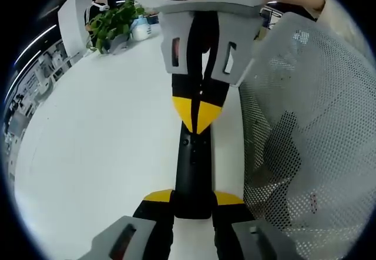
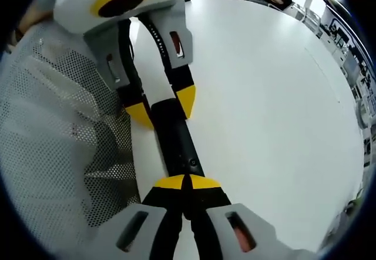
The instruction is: Press the specified remote control buttons in sequence, fully releasing each button before pressing the next.
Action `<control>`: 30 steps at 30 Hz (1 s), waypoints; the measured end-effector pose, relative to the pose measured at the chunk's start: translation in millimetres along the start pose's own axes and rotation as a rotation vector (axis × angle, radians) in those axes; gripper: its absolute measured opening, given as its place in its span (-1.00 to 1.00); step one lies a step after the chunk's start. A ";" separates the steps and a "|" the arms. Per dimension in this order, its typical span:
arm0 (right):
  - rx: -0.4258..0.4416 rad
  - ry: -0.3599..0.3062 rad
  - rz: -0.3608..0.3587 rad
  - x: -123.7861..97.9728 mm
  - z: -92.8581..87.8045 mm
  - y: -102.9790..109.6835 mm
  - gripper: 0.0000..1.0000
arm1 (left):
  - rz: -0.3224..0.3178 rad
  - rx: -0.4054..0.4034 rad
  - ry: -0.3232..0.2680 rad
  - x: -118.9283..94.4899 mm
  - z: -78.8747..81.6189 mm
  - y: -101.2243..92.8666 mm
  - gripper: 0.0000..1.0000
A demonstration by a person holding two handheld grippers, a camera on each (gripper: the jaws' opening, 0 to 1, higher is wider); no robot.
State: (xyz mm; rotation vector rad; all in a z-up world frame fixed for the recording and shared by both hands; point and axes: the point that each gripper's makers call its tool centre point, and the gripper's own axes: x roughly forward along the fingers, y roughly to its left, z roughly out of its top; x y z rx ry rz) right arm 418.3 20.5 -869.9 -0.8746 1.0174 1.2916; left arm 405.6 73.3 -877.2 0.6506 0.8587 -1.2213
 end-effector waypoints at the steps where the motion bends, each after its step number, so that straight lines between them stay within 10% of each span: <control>1: -0.005 0.003 -0.001 0.0 -0.1 0.1 -1.00 | 0.000 0.000 0.000 0.0 0.0 -0.1 -0.51; 30: 0.078 -0.093 -0.059 -6.1 -12.5 3.2 -1.00 | 0.004 -0.018 0.011 -0.2 0.4 -0.3 -0.51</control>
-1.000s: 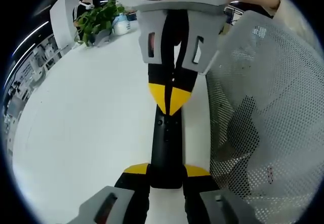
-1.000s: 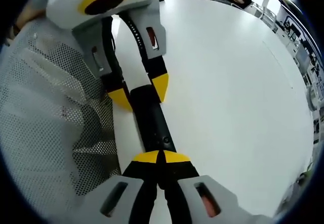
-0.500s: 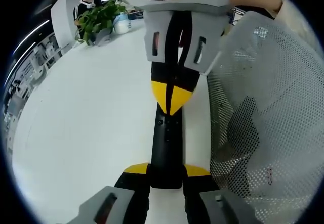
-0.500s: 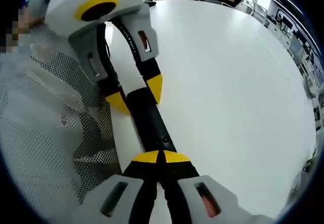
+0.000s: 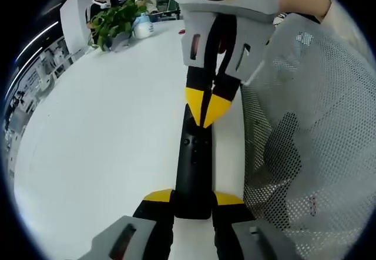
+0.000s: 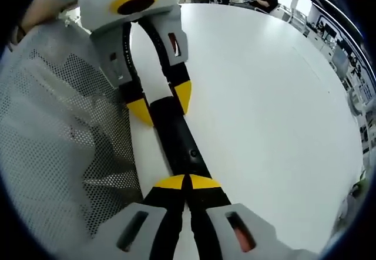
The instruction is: Press the specified remote control buttons in sequence, fully releasing each button before pressing the next.
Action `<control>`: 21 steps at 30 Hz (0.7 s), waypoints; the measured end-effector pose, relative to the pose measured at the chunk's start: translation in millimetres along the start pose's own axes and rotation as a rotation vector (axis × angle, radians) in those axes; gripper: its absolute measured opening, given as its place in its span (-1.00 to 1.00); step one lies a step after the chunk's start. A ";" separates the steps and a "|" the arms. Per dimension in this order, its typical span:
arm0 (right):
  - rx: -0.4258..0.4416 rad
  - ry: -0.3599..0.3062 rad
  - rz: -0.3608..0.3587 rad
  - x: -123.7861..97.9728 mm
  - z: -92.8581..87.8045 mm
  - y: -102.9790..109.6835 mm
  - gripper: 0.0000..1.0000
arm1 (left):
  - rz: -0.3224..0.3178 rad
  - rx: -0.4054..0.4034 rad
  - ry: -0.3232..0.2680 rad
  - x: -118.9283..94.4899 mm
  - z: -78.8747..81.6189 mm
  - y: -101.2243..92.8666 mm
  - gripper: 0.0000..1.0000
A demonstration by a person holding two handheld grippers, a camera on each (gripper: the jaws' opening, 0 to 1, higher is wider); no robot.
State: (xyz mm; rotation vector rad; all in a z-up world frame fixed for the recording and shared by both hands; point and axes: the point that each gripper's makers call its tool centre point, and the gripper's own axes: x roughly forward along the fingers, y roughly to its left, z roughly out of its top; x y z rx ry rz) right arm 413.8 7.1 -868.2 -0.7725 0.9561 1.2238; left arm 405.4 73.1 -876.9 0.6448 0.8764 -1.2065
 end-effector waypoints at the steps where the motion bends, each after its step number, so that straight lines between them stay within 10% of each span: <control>1: 0.009 -0.005 0.003 -0.4 -0.3 0.1 -1.00 | 0.000 0.000 0.000 0.2 -0.1 0.1 -0.51; 21: 0.008 0.088 0.046 1.4 -3.9 2.3 -1.00 | 0.002 0.007 -0.001 0.1 0.3 0.2 -0.51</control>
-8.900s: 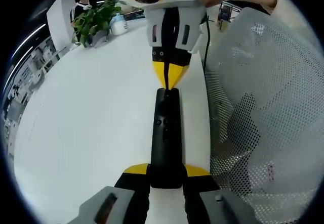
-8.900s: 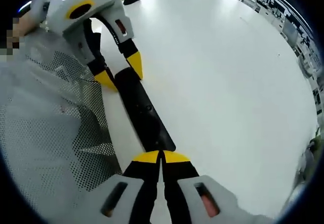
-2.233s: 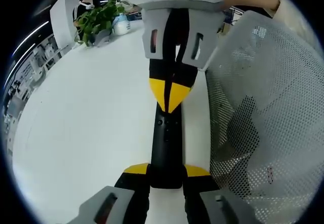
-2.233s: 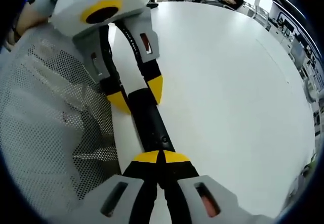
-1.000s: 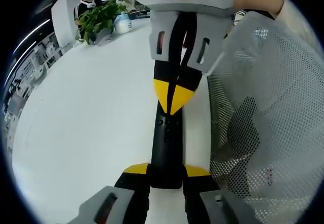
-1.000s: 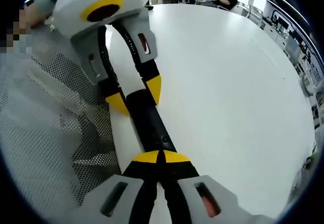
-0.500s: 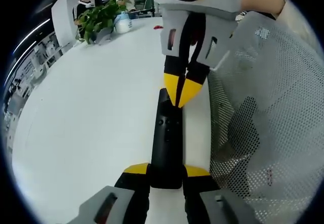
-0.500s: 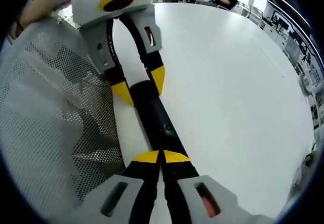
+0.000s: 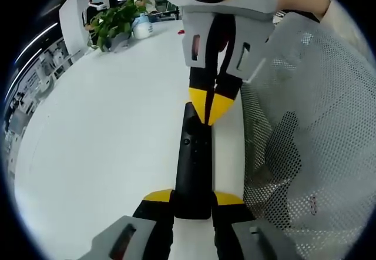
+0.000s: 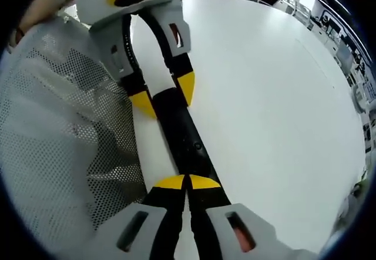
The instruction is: Press the specified remote control buttons in sequence, fully releasing each button before pressing the next.
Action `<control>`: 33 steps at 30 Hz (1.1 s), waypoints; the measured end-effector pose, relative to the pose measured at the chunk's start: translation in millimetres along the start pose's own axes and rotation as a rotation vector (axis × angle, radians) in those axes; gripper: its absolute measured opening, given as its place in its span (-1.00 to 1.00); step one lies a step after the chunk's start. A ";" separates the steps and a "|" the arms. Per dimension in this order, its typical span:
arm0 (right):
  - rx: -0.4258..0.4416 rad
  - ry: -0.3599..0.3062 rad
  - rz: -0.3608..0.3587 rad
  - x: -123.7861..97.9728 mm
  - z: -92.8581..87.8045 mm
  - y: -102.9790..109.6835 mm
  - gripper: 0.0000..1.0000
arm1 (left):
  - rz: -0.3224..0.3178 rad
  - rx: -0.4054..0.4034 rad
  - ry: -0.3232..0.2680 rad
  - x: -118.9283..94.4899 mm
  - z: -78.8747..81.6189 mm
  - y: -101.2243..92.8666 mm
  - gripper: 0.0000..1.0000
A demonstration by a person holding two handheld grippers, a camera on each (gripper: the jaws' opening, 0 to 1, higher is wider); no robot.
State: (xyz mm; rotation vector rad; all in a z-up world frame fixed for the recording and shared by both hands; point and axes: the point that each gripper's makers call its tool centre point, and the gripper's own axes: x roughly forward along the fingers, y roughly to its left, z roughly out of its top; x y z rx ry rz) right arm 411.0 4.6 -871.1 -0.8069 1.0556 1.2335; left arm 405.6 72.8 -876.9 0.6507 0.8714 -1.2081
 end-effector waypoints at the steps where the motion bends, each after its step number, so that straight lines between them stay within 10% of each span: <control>1: 0.008 0.006 0.006 -0.1 -0.1 -0.2 -1.00 | 0.000 0.000 0.000 0.0 0.0 0.0 -0.51; 11: 0.103 0.044 0.026 0.5 -0.9 -0.3 -1.00 | -0.002 -0.001 -0.003 -0.1 -0.3 -0.3 -0.51; 28: 0.542 0.097 0.026 1.0 -2.7 -2.5 -1.00 | -0.002 -0.001 -0.002 0.1 -0.5 -0.2 -0.51; 33: 0.516 0.101 0.030 0.7 -2.9 -1.8 -1.00 | -0.002 -0.001 -0.002 0.1 -0.4 -0.3 -0.51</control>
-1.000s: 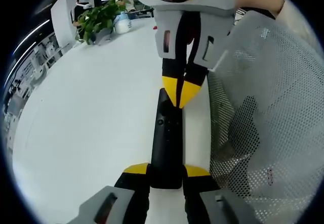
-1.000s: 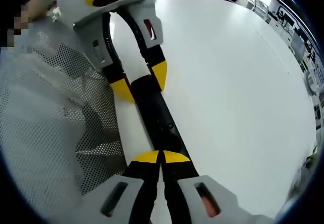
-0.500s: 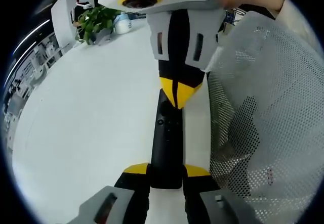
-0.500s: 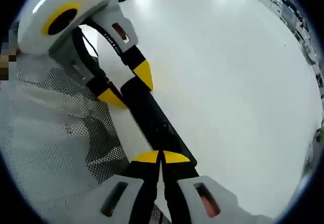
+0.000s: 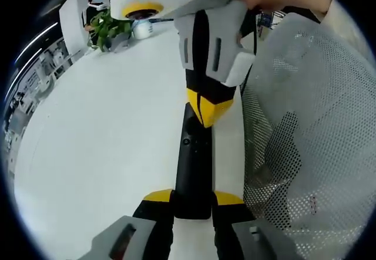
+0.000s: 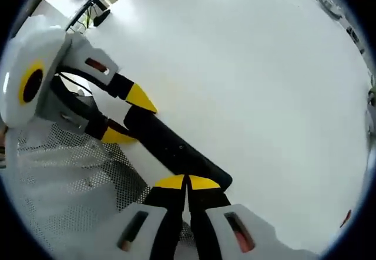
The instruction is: Press the specified remote control buttons in sequence, fully releasing each button before pressing the next.
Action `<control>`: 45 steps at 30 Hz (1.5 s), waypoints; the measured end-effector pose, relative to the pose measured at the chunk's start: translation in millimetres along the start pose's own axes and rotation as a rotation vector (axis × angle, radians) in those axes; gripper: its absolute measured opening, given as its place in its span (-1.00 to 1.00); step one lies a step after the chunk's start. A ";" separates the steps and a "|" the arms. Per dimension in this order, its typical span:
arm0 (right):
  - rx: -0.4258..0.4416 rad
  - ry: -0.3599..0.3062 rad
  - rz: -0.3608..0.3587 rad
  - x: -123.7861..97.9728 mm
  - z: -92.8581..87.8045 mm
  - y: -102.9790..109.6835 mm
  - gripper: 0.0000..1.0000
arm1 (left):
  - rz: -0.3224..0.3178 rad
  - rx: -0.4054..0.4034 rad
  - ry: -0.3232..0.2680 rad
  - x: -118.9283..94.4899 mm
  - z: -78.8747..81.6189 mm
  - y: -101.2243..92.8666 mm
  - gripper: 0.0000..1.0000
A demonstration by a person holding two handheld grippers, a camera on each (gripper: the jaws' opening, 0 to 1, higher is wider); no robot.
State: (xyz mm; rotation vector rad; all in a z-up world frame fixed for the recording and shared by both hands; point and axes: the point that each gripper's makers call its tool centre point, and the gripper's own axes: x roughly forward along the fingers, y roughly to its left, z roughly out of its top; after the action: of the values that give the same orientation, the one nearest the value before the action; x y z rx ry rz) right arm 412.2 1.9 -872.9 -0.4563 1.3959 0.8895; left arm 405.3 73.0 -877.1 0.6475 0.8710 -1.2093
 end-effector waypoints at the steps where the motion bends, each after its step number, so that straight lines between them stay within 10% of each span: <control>1: -0.003 -0.003 -0.001 -0.2 -0.3 0.4 -1.00 | 0.000 0.000 0.000 0.0 0.0 0.0 -0.51; 11: -0.120 -0.130 0.070 -2.3 -0.9 1.0 -1.00 | 0.000 0.000 -0.001 -0.1 0.2 -0.2 -0.51; 16: -0.039 -0.244 0.090 -5.5 5.2 -4.8 -1.00 | 0.000 -0.005 -0.002 0.3 0.3 0.3 -0.51; 45: -0.251 -0.065 -0.008 -0.2 22.7 -8.9 -1.00 | 0.001 -0.008 -0.006 0.3 0.3 0.4 -0.51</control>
State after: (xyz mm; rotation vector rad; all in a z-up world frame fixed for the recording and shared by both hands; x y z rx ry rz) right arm 433.6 13.2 -871.0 -0.6170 1.2275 1.0700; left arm 405.8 72.8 -877.2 0.6378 0.8702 -1.2060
